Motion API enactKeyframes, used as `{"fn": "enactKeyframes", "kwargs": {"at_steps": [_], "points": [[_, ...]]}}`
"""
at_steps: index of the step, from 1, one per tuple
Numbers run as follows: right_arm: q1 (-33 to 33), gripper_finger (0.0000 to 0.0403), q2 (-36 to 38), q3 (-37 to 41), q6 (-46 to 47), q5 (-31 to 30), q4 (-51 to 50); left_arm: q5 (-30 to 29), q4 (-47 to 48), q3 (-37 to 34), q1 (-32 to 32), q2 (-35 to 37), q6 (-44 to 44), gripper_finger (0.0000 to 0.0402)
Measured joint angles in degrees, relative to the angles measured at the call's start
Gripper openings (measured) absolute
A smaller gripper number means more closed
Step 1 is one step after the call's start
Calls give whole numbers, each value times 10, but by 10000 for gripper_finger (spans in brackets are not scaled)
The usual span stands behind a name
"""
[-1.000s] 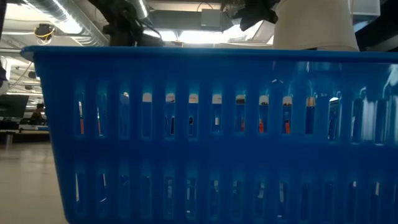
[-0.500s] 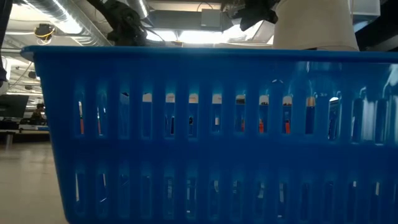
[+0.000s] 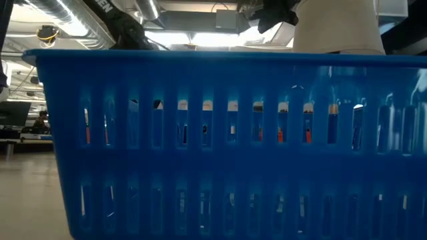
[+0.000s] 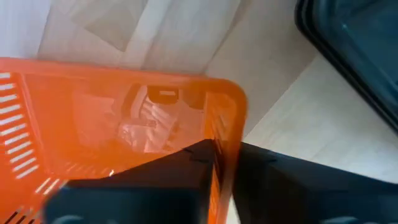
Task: Stack baskets by color
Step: Stack the left orange basket bin on top of the right orange basket bin
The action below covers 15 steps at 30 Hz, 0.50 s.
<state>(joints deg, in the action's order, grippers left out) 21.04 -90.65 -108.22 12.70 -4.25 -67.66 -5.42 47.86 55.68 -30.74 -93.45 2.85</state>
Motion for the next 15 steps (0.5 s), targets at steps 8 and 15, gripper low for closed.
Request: {"fn": "enactKeyframes", "kwargs": {"at_steps": [8, 15], "points": [[0, 48, 15, 1, -32, -12, -8, -27, 80, 77, 3, 30, 11, 1], [0, 48, 57, 1, -59, -22, -20, -24, 107, 196, 37, 83, -3, 0]]}}
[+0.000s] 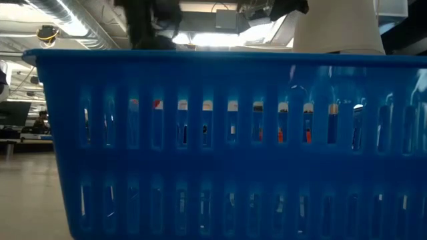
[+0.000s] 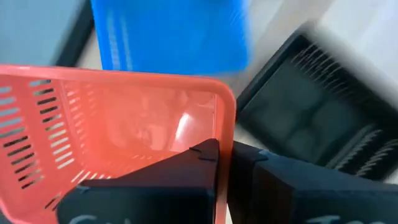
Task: Stack baskets by color
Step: Stack the left orange basket bin on top of the right orange basket bin
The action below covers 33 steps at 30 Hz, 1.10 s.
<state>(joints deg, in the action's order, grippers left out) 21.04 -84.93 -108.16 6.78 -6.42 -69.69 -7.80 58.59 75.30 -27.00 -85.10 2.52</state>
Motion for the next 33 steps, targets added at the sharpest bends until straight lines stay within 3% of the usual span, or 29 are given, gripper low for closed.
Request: {"fn": "enactKeyframes", "kwargs": {"at_steps": [4, 7, 11, 18, 26, 33], "points": [[0, 48, 26, 0, -5, 0, -1, -1, -31, 75, 38, -1, -17, 0], [0, 48, 43, 0, -4, 0, -1, 4, -120, 105, 68, -8, -20, 0], [0, 48, 56, -1, 11, 0, -35, 57, -240, 110, 84, -8, -18, 0], [2, 48, 40, 10, 86, -1, -142, 65, -299, 110, 92, -3, -18, 0], [7, 48, 36, 170, 125, 0, -56, 54, -296, 109, 91, 17, -30, 0], [36, 48, 36, 331, 141, 5, 118, 33, -286, 109, 90, 62, -31, 0]]}}
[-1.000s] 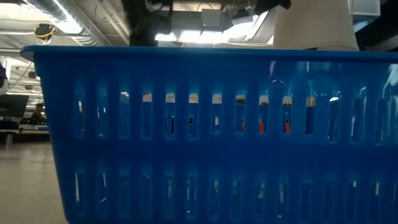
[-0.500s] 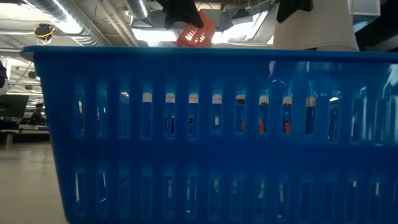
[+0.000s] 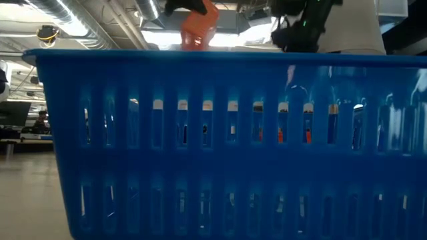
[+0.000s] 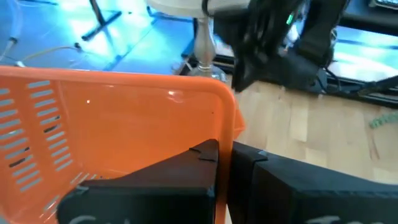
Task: Stack baskets by color
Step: Stack the left orange basket bin on top of the right orange basket bin
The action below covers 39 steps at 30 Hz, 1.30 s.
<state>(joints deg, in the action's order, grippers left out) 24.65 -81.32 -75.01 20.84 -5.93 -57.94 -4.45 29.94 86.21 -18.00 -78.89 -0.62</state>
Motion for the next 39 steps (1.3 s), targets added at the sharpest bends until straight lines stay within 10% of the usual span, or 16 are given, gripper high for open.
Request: {"fn": "enactKeyframes", "kwargs": {"at_steps": [23, 39], "points": [[16, 48, 1, 263, 15, -29, 249, -38, 27, 0, 1, 19, -11, 0], [-36, 48, 1, 284, 47, 173, 258, -38, 49, 0, 1, 19, -10, 0]]}}
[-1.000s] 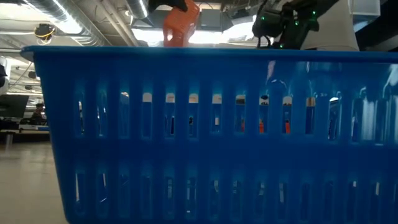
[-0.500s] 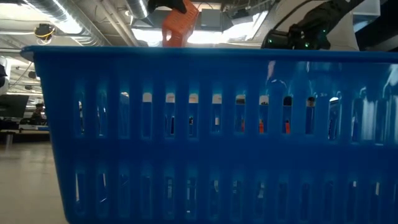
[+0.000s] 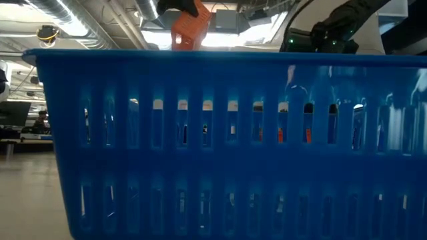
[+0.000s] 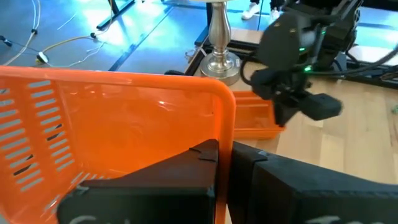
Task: Stack baskets by color
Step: Stack the left orange basket bin on top of the right orange basket bin
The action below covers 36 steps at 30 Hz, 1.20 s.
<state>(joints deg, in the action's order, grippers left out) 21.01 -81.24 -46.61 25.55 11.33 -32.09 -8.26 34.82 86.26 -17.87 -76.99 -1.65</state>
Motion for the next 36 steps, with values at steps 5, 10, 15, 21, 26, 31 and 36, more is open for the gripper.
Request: {"fn": "enactKeyframes", "kwargs": {"at_steps": [5, 10, 15, 21, 26, 31, 36], "points": [[-51, 48, 0, 0, 26, 44, 10, 2, 7, 0, 1, 0, 0, 0], [-96, 48, 21, -16, 59, -1, 32, 31, 7, 0, 1, 0, 14, 0], [-130, 48, 91, -88, 85, -137, -13, 49, 1, -1, 22, -16, 15, 0], [-177, 48, 171, -177, 104, -303, -129, 70, -67, 0, 66, -55, 39, 0], [-208, 48, 207, -232, 102, -356, -195, 81, -152, 0, 100, -112, 73, 0], [-221, 48, 227, -252, 100, -379, -240, 95, -232, -1, 129, -176, 76, 0], [-221, 48, 238, -253, 99, -379, -266, 94, -347, 0, 152, -233, 87, 0]]}}
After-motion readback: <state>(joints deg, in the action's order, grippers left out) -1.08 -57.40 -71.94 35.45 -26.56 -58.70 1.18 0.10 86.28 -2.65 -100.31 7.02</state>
